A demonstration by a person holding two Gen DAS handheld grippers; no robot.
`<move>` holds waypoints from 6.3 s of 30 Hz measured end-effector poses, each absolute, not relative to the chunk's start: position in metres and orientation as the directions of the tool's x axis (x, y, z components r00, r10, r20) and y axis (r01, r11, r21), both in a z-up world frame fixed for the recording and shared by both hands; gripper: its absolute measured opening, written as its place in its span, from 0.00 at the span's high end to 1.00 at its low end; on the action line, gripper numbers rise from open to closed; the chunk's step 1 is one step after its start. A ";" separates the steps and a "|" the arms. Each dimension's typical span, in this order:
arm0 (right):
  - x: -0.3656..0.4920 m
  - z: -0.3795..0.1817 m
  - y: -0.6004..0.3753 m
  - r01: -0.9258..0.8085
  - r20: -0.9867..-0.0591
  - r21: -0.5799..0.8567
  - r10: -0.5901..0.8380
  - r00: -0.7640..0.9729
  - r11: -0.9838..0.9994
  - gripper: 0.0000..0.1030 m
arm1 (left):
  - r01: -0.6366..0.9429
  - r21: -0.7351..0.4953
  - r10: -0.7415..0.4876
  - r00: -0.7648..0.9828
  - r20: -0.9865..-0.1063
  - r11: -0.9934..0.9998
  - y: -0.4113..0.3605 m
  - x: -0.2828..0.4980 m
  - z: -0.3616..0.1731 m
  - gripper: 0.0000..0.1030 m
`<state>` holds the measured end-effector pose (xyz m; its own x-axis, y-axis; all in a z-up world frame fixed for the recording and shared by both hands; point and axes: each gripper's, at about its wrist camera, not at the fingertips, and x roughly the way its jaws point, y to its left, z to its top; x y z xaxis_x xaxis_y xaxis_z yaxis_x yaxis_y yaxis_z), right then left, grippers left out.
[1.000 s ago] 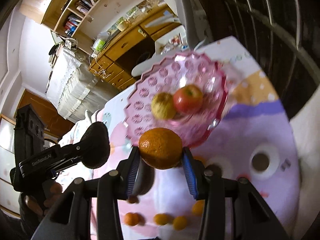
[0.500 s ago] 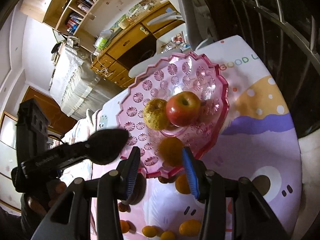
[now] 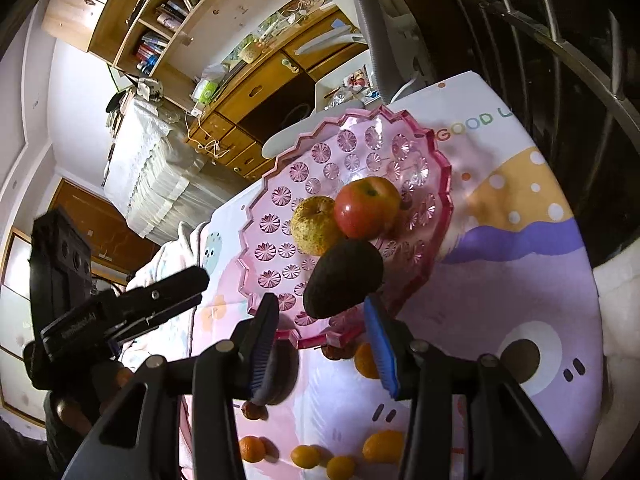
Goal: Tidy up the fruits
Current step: 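Carry the avocado and orange into the pink bowl and release both, then grasp the black banana with the left tool while the right tool grasps a mandarin, then carry the banana and mandarin over the pink bowl and lower them in, then open both tools and move back toward the loose fruits on the cloth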
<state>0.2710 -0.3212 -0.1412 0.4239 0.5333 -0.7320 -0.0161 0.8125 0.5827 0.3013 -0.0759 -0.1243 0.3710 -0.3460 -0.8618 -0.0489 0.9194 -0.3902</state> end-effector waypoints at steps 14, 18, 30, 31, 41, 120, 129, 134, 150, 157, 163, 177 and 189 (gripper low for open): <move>0.238 -0.141 -0.325 0.019 -0.767 0.553 0.500 0.403 0.833 0.48 | -0.152 -0.336 -0.267 0.354 -0.897 0.929 -0.022 0.246 -0.133 0.24; 0.226 -0.150 -0.320 0.030 -0.792 0.536 0.491 0.364 0.843 0.46 | -0.184 -0.312 -0.242 0.324 -0.914 0.932 -0.007 0.229 -0.140 0.24; 0.184 -0.195 -0.298 0.063 -0.863 0.476 0.452 0.227 0.877 0.42 | -0.210 -0.252 -0.202 0.234 -0.951 0.945 0.019 0.195 -0.169 0.24; 0.181 -0.198 -0.296 0.068 -0.870 0.463 0.439 0.224 0.884 0.38 | -0.204 -0.248 -0.201 0.226 -0.953 0.947 0.019 0.194 -0.171 0.24; 0.166 -0.205 -0.281 0.117 -0.924 0.329 0.293 0.247 0.937 0.33 | -0.035 -0.104 -0.099 0.108 -0.989 0.994 -0.002 0.205 -0.198 0.24; 0.201 -0.153 -0.255 -0.126 -0.907 0.173 0.207 0.365 0.977 0.61 | -0.012 -0.248 -0.214 0.464 -0.859 0.969 -0.026 0.254 -0.131 0.72; 0.226 -0.125 -0.257 -0.147 -0.858 0.169 0.219 0.464 0.975 0.61 | -0.002 -0.305 -0.251 0.563 -0.788 0.952 -0.026 0.275 -0.092 0.72; 0.246 -0.120 -0.258 -0.141 -0.835 0.168 0.217 0.506 0.976 0.61 | 0.016 -0.311 -0.262 0.581 -0.771 0.950 -0.040 0.291 -0.093 0.72; 0.298 -0.150 -0.289 -0.070 -0.853 0.195 0.205 0.480 0.978 0.60 | 0.001 -0.321 -0.284 0.464 -0.839 0.947 -0.078 0.339 -0.141 0.72; 0.310 -0.163 -0.301 -0.027 -0.861 0.228 0.215 0.462 0.973 0.60 | 0.041 -0.310 -0.298 0.420 -0.857 0.950 -0.099 0.346 -0.156 0.63; 0.310 -0.166 -0.307 0.009 -0.850 0.304 0.267 0.455 0.953 0.48 | 0.017 -0.313 -0.296 0.374 -0.879 0.950 -0.099 0.348 -0.161 0.46; 0.293 -0.153 -0.304 0.052 -0.827 0.393 0.329 0.456 0.918 0.30 | -0.045 -0.289 -0.251 0.385 -0.888 0.956 -0.068 0.320 -0.139 0.20; 0.255 -0.150 -0.289 0.027 -0.824 0.433 0.383 0.417 0.901 0.21 | -0.130 -0.273 -0.212 0.358 -0.909 0.953 -0.028 0.259 -0.138 0.16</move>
